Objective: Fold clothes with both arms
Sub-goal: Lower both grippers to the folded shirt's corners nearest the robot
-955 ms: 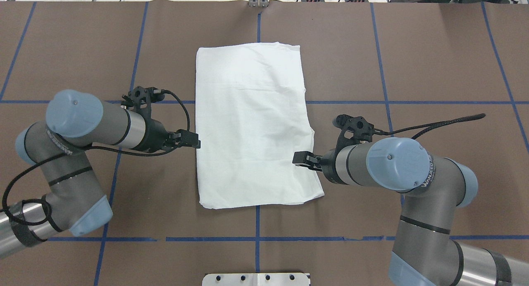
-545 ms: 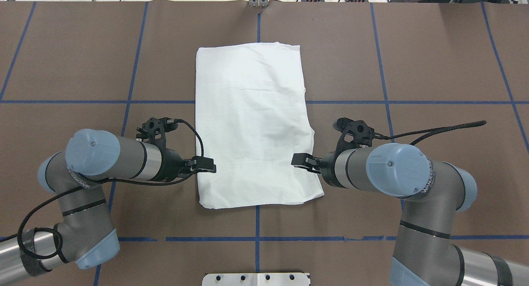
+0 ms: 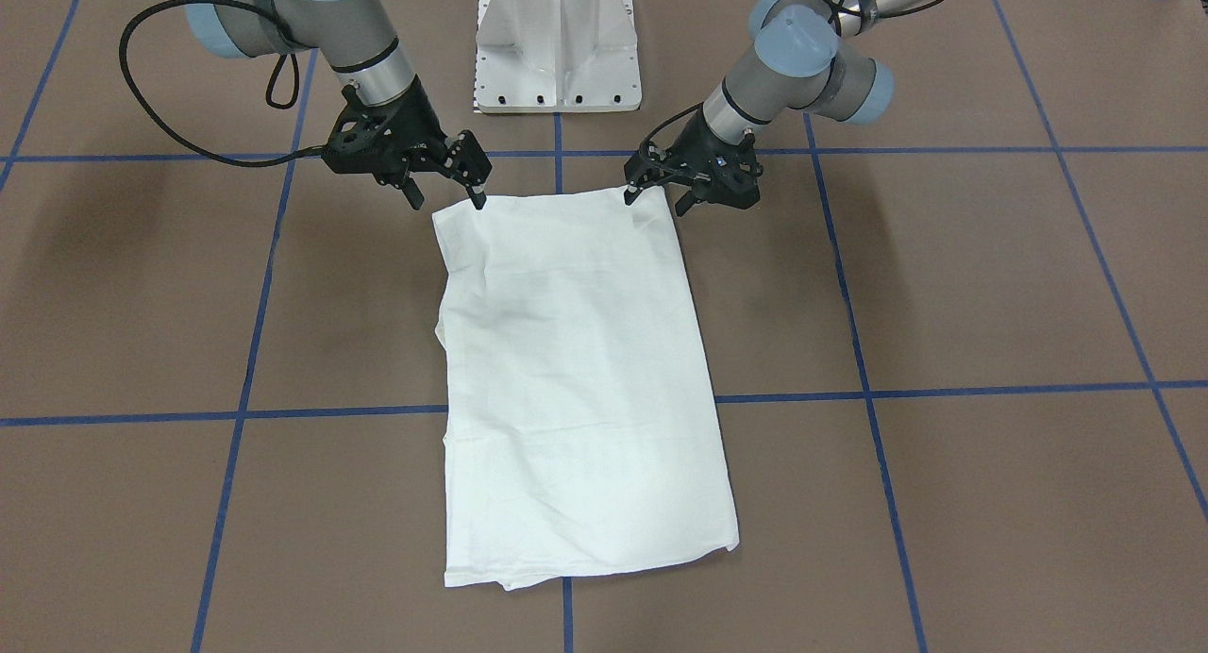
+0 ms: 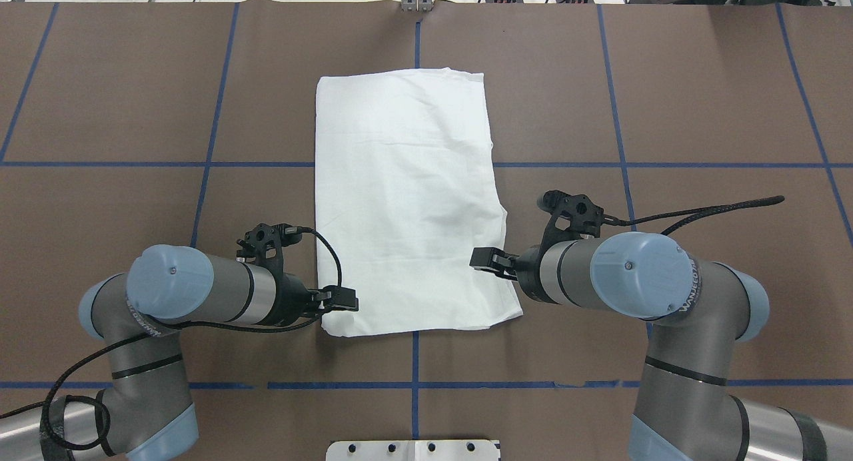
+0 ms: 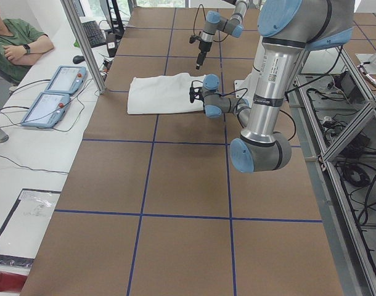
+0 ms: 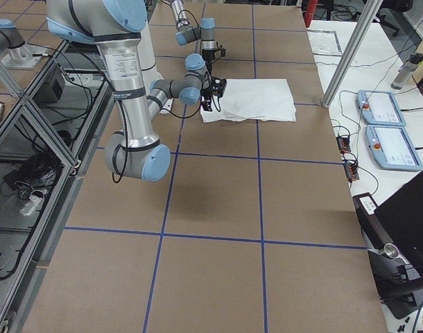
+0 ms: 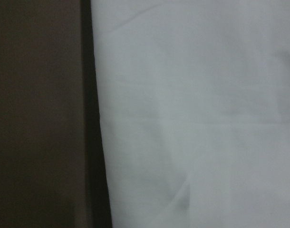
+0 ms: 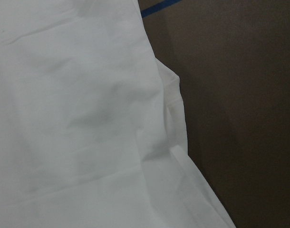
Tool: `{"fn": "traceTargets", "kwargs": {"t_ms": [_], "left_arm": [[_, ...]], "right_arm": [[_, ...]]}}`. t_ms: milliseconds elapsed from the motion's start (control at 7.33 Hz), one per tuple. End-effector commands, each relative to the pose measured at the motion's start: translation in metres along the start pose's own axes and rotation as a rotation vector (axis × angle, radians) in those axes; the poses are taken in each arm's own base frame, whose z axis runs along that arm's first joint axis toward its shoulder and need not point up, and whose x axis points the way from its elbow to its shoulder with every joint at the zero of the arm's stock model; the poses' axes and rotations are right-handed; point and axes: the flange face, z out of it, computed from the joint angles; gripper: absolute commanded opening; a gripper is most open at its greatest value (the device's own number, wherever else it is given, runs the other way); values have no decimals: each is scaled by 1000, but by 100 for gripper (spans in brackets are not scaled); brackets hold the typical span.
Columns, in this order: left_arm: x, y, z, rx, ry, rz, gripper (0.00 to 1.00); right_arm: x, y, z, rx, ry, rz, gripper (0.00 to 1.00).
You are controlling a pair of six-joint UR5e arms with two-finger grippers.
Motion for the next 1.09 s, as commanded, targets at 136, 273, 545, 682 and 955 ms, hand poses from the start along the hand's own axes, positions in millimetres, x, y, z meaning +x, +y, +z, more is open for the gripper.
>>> {"fn": "traceTargets", "kwargs": {"t_ms": [136, 273, 545, 682, 955], "left_arm": [[3, 4, 2, -6, 3, 3, 43], [4, 7, 3, -11, 5, 5, 40], [4, 8, 3, -13, 5, 6, 19], [8, 8, -1, -11, 13, 8, 0], [12, 9, -7, -9, 27, 12, 0]], "right_arm": [[1, 1, 1, 0, 2, -1, 100], [1, 4, 2, -4, 4, -2, 100], [11, 10, 7, -13, 25, 7, 100], [11, 17, 10, -23, 33, 72, 100], [10, 33, 15, -37, 61, 306, 100]]}}
